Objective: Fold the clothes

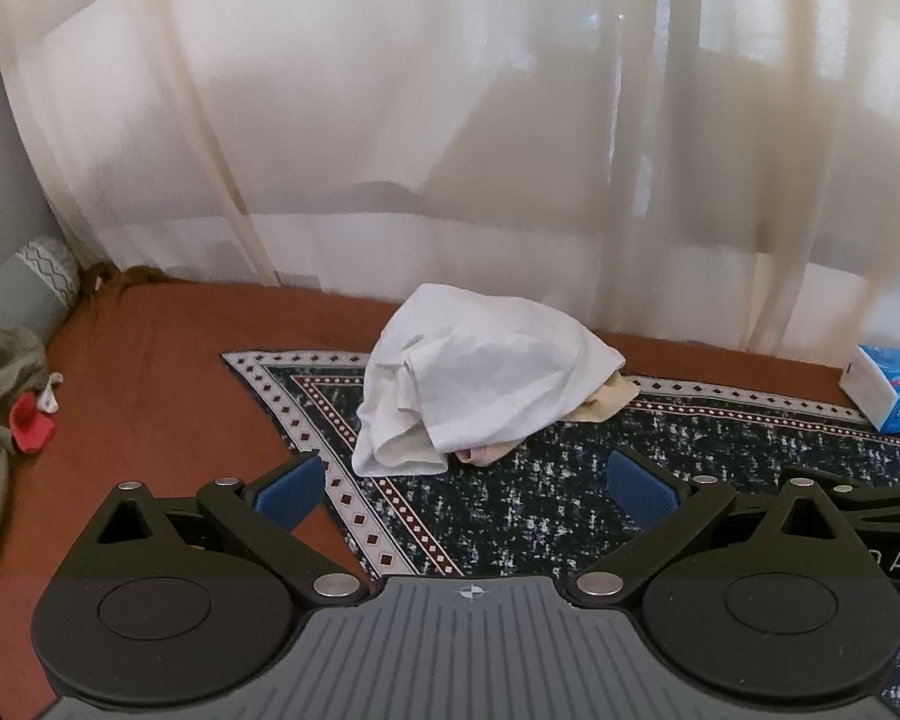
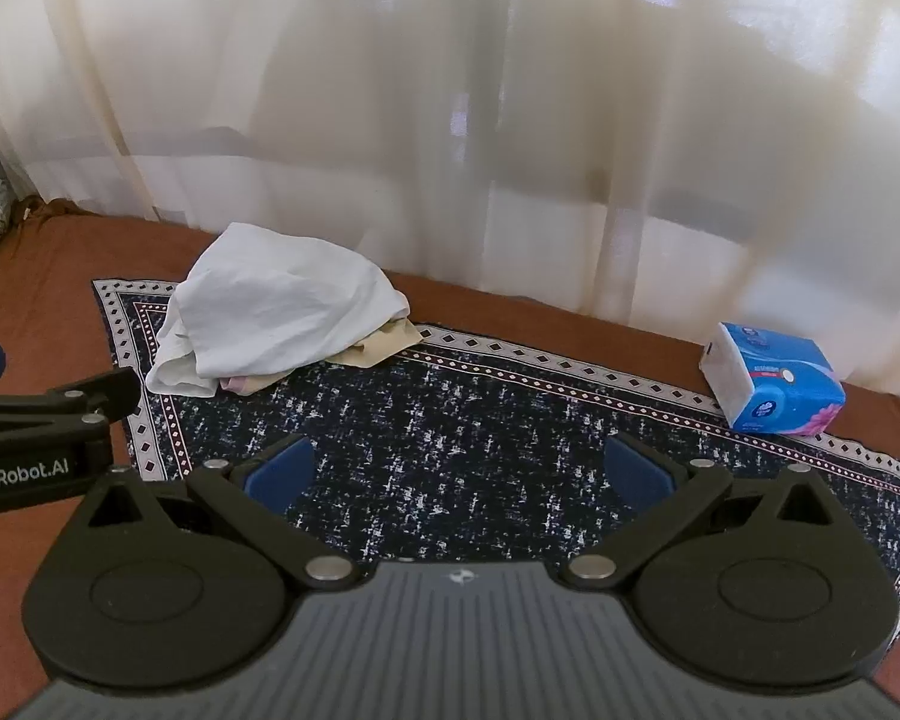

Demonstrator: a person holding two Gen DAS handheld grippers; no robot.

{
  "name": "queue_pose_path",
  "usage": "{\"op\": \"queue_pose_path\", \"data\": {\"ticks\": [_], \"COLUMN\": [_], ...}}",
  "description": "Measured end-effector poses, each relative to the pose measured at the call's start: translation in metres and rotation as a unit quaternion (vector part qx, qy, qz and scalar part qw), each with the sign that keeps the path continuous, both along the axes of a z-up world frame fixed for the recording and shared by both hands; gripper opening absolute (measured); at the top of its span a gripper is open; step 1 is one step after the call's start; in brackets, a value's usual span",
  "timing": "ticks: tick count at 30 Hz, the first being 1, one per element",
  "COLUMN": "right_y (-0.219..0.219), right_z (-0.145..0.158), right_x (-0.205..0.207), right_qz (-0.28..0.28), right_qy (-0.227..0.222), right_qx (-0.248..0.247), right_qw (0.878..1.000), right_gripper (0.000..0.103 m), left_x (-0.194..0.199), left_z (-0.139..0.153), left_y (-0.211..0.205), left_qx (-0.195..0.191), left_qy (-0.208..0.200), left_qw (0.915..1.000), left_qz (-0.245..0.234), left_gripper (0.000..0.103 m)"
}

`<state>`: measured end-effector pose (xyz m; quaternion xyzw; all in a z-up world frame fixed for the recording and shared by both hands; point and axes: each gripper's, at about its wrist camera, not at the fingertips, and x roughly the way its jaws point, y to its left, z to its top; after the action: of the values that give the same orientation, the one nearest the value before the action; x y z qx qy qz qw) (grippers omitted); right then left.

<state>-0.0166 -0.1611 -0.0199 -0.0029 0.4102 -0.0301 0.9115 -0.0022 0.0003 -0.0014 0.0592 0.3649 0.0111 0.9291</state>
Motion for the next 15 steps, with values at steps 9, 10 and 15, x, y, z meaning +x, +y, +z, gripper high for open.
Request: {"op": "queue_pose_path", "data": {"ticks": [9, 10, 15], "right_y": [0.002, 0.0018, 0.0015], "right_z": [0.0004, -0.0002, 0.0001], "right_x": [-0.0007, -0.0002, 0.0001], "right_qz": [0.002, 0.002, -0.003], "right_qy": [0.0, 0.0, -0.001], "right_qx": [0.0, 0.0, 0.001], "right_qw": [1.0, 1.0, 1.0], "right_gripper": [0.103, 0.103, 0.103], "left_x": [0.0007, 0.0001, 0.0005], "left_z": [-0.0059, -0.0059, -0.0039], "left_y": [0.0046, 0.0045, 0.0011], "left_qx": [-0.018, -0.019, -0.019], "left_qy": [0.012, 0.011, 0.009], "left_qw": [0.9998, 0.9998, 0.9997], "left_qz": [-0.002, -0.003, -0.008], "left_gripper": [0.103, 0.103, 0.103]}}
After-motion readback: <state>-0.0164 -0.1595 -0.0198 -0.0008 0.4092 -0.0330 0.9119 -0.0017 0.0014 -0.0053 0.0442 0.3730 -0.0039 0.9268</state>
